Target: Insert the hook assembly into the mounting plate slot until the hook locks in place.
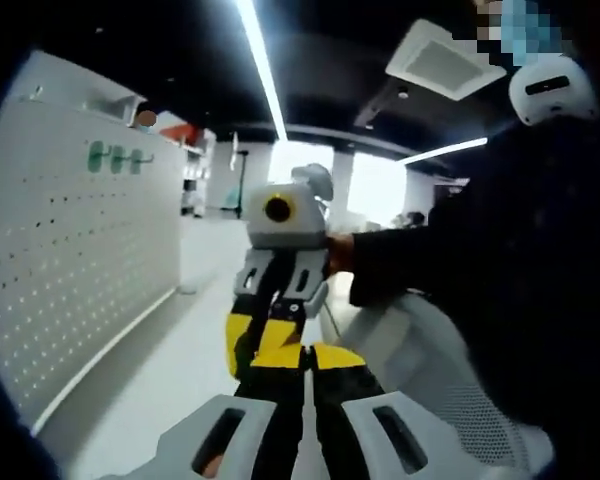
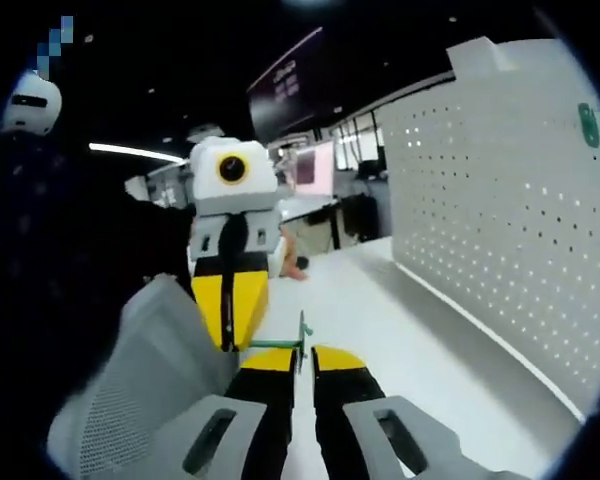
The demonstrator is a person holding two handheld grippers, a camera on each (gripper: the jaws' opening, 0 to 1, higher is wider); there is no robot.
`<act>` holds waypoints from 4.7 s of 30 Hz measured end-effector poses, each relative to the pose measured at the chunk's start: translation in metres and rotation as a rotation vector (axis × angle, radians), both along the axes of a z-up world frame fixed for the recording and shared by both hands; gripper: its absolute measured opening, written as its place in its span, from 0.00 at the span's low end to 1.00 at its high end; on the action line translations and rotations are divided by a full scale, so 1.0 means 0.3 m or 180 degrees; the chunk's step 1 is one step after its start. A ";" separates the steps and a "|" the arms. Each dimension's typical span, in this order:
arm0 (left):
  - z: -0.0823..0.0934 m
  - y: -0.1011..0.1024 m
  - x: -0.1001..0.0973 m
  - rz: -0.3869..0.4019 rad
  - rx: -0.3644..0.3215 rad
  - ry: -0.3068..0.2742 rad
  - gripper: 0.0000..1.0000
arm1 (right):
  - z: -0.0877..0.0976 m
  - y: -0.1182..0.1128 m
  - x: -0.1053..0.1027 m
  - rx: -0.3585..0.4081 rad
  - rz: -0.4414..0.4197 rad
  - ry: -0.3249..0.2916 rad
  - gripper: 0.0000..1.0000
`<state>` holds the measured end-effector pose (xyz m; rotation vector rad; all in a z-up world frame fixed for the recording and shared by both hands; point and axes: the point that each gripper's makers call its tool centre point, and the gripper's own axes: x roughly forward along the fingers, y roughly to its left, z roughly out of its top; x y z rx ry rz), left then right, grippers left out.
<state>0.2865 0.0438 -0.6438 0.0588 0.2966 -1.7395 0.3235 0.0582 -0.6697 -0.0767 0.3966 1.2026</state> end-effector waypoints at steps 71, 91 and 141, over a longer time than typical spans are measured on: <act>0.507 -0.313 0.746 0.0744 -0.0551 -0.0742 0.02 | 0.269 -0.489 -0.058 -0.0099 -0.2370 -0.1204 0.81; 0.508 -0.331 0.837 0.0752 -0.0721 -0.0843 0.01 | 0.309 -0.565 -0.066 -0.0090 -0.2658 -0.1225 0.79; 0.556 -0.279 0.721 0.1027 -0.0686 -0.1230 0.59 | 0.336 -0.562 -0.062 -0.0100 -0.2655 -0.1297 0.78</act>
